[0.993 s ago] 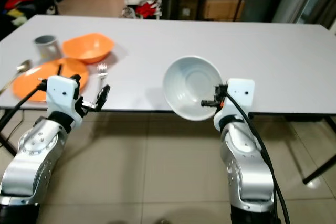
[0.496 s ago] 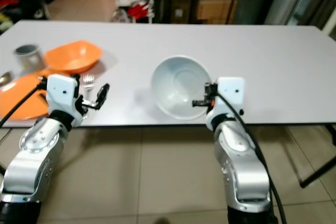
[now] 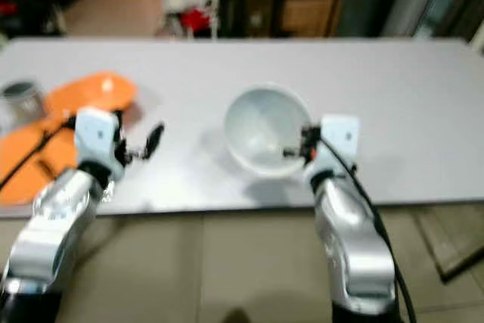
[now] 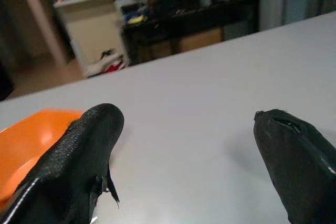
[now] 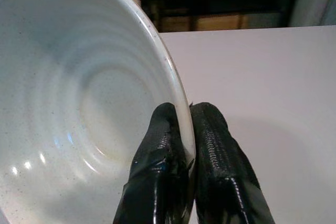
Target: Setting the table
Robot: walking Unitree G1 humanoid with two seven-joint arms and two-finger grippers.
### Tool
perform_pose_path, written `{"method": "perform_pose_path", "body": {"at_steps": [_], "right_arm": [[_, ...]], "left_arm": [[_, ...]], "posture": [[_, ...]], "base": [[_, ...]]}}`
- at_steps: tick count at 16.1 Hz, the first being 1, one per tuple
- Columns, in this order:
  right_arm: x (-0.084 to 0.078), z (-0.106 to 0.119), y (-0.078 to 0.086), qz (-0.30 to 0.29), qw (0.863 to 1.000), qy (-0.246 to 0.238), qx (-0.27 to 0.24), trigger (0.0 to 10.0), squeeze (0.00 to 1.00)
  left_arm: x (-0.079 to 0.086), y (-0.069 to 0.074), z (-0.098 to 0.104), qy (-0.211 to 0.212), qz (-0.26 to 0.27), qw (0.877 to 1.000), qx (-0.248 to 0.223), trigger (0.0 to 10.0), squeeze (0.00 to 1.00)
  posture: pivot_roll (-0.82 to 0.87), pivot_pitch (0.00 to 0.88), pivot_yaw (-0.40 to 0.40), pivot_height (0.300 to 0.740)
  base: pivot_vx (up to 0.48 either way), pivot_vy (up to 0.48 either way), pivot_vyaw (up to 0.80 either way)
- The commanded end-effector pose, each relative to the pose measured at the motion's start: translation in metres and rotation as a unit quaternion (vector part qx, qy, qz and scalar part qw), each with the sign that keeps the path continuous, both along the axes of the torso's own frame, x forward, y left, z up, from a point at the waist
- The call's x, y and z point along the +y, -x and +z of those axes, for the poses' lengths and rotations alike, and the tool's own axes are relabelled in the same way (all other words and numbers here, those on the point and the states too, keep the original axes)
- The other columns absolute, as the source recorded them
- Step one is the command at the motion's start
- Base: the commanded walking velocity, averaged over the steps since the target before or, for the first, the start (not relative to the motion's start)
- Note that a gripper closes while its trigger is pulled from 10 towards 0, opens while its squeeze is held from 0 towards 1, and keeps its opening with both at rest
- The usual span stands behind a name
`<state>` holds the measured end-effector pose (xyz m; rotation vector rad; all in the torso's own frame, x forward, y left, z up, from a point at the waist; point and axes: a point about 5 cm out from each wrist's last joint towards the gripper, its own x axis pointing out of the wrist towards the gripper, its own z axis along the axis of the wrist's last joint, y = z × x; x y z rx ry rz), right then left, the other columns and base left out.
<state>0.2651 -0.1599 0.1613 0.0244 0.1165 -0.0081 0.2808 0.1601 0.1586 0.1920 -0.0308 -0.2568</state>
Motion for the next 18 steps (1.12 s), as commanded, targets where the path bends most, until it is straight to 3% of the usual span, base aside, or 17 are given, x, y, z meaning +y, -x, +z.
{"method": "perform_pose_path", "body": {"at_steps": [1,11,18], "right_arm": [[-0.005,0.007,0.000,-0.011,1.000,0.002,-0.016,10.0,0.00],[-0.004,0.015,0.000,0.009,1.000,0.016,-0.016,10.0,0.00],[-0.007,0.017,0.004,0.010,1.000,0.022,-0.011,10.0,0.00]], "left_arm": [[-0.005,0.001,-0.001,0.000,-0.008,1.000,0.003,10.0,0.00],[-0.011,0.005,0.008,0.011,-0.004,1.000,-0.010,10.0,0.00],[-0.010,0.004,0.011,0.017,0.003,1.000,-0.012,10.0,0.00]], "posture": [[0.06,0.000,0.013,0.740],[0.08,0.000,-0.009,0.740],[0.06,0.000,-0.007,0.740]], "base": [[0.371,0.000,0.00],[0.362,0.000,0.00],[0.000,0.000,0.00]]}}
